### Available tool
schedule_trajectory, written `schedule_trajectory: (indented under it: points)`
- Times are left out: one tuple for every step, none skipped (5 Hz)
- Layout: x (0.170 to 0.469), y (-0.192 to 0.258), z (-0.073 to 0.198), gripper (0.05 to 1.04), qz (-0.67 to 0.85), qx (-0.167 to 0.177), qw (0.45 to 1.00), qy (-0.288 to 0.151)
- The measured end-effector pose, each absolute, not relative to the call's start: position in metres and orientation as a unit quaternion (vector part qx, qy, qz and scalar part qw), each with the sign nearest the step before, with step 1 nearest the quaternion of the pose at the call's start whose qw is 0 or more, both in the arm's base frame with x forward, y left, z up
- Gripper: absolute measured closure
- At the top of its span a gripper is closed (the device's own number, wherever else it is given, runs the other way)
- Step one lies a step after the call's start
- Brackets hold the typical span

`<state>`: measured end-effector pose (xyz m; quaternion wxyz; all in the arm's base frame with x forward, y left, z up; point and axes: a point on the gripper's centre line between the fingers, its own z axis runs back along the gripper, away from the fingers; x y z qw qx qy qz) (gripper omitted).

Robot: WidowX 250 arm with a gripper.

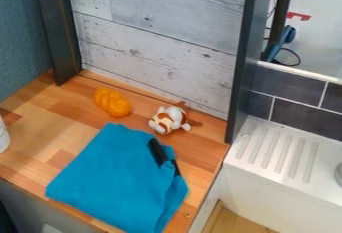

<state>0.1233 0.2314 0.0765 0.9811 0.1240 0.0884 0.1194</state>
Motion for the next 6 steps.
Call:
schedule_trajectory:
  points:
    - [0.129, 0.240, 0.064, 0.083, 0.105, 0.092, 0.987, 0.076]
    - [0.142, 0.240, 0.046, 0.083, 0.089, 0.039, 0.994, 0.059]
    - [0.161, 0.229, 0.041, 0.083, 0.065, 0.023, 0.997, 0.035]
    - [0.196, 0.208, 0.042, 0.083, 0.021, 0.013, 1.000, 0.014]
    - [0.230, 0.196, 0.050, 0.083, 0.005, 0.013, 1.000, -0.004]
    - [0.255, 0.200, 0.047, 0.083, 0.034, 0.016, 0.999, -0.005]
